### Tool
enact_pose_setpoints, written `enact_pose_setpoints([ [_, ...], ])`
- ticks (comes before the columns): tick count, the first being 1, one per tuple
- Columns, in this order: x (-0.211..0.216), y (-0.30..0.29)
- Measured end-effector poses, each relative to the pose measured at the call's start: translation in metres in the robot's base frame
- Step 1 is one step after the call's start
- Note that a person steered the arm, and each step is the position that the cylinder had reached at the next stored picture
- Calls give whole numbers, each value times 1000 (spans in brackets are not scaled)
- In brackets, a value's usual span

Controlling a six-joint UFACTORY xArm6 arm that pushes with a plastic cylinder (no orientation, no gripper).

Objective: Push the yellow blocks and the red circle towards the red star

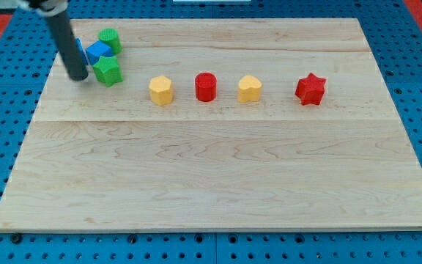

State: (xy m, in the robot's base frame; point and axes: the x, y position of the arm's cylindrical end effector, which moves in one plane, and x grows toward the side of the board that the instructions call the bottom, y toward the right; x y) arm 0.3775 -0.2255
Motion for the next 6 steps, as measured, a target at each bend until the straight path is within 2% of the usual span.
enact_pose_setpoints([
  [1,13,63],
  [2,9,163],
  [3,3,233],
  [5,4,298],
  [6,1,263],
])
